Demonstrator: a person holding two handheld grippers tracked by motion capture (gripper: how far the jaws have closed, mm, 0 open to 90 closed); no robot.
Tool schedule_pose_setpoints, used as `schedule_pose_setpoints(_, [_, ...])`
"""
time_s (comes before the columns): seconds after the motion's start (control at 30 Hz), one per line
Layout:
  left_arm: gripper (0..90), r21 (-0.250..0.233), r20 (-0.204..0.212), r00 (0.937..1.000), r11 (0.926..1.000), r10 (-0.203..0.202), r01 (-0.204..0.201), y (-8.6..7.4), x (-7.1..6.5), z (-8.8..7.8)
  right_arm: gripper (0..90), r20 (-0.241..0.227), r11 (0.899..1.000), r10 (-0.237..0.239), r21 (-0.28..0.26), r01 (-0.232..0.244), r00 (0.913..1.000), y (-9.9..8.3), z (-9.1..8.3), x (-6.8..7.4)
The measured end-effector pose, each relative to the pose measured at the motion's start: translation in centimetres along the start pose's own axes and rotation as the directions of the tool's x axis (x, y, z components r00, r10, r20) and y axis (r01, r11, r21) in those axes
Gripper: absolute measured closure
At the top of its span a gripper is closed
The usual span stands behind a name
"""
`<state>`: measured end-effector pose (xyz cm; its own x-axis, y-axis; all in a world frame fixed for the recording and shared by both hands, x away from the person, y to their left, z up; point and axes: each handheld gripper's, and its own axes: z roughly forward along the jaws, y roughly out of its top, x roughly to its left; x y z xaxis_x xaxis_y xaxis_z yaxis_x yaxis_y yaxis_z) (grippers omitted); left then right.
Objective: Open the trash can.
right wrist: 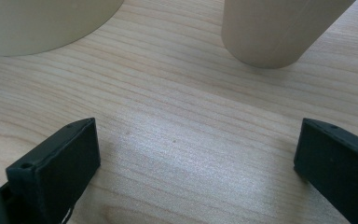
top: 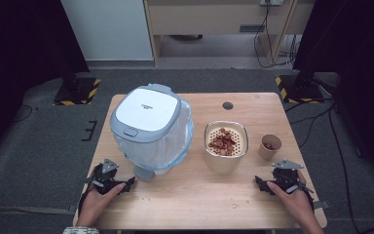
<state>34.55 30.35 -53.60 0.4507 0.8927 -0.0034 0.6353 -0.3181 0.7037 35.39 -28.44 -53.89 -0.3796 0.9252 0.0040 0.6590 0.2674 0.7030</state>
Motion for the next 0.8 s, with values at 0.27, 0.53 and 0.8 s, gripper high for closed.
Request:
schedule_pose_setpoints(0.27, [23.8, 0.006, -0.022, 0.9989, 0.9991, -0.041, 0.041, 0.0, 0.6, -0.9, 0.5, -0.001, 1.0, -0.001, 0.0, 0.001, 1.0, 0.0, 0.0, 0.0])
schedule_pose_setpoints(0.53, [38.6, -0.008, -0.036, 0.9986, 0.9992, -0.04, 0.04, 0.5, 0.9, -1.9, 0.5, -0.003, 1.0, -0.005, 0.0, 0.005, 1.0, 0.0, 0.0, 0.0])
schedule_pose_setpoints(0.8, [52.5, -0.025, -0.03, 0.9995, 0.9996, 0.011, -0.012, 1.3, 0.1, -2.7, 0.5, -0.004, 1.0, -0.004, 0.0, 0.004, 1.0, 0.0, 0.0, 0.0])
